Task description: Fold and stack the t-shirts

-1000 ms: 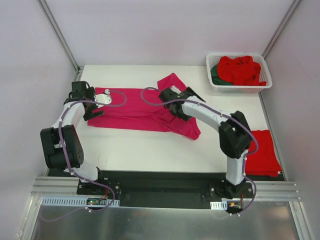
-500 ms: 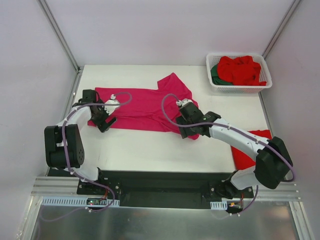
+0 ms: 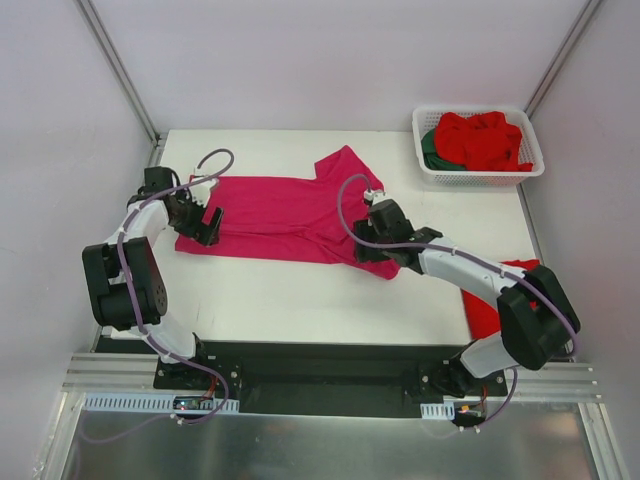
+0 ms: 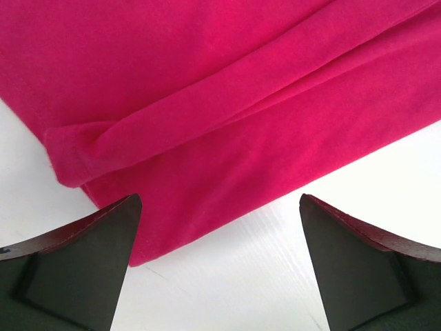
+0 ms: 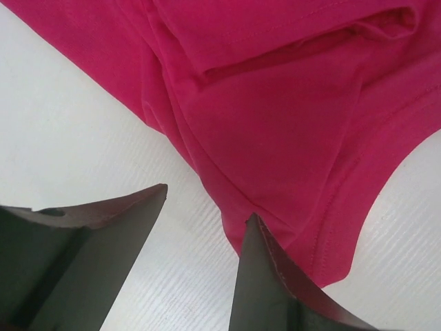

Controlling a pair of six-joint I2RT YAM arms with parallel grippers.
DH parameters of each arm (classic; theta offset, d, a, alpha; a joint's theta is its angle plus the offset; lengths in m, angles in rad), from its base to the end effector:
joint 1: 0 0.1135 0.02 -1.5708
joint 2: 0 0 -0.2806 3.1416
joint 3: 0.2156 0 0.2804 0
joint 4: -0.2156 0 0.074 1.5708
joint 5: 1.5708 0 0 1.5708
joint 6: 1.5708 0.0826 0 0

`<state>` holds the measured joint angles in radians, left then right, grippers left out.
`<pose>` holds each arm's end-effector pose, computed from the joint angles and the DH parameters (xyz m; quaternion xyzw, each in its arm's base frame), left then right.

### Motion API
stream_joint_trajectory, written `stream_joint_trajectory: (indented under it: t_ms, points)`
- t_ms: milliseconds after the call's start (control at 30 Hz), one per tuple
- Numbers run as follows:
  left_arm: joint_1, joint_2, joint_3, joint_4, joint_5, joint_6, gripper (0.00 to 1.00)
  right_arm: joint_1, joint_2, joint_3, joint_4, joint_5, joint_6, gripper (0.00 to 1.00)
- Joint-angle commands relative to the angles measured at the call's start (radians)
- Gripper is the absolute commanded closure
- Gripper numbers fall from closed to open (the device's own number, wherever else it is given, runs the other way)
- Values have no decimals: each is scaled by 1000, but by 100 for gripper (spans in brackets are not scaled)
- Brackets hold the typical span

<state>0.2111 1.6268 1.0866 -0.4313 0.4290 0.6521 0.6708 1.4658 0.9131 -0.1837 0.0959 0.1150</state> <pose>0.3842 0.0472 0.1811 0.2655 0.8972 -0.0641 0.3470 0.2955 0.2244 0.1949 -0.2318 0.8835 0.1145 0.3907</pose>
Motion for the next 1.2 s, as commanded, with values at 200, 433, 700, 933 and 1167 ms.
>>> stream_joint_trajectory:
  t_ms: [200,433,700,933,1167]
  points:
    - [16,-2,-44,28,-36,-11,1,3,31,119,-189,102,-52,42]
    - [34,10,-36,46,-99,-5,1,4,21,93,-249,119,-66,34]
    - [42,11,-51,63,-124,11,1,4,67,52,-221,128,-71,23]
    - [48,-8,-65,63,-125,23,1,4,122,36,-169,110,-74,49]
    - [50,-19,-88,65,-124,35,1,4,134,56,-184,179,-109,81]
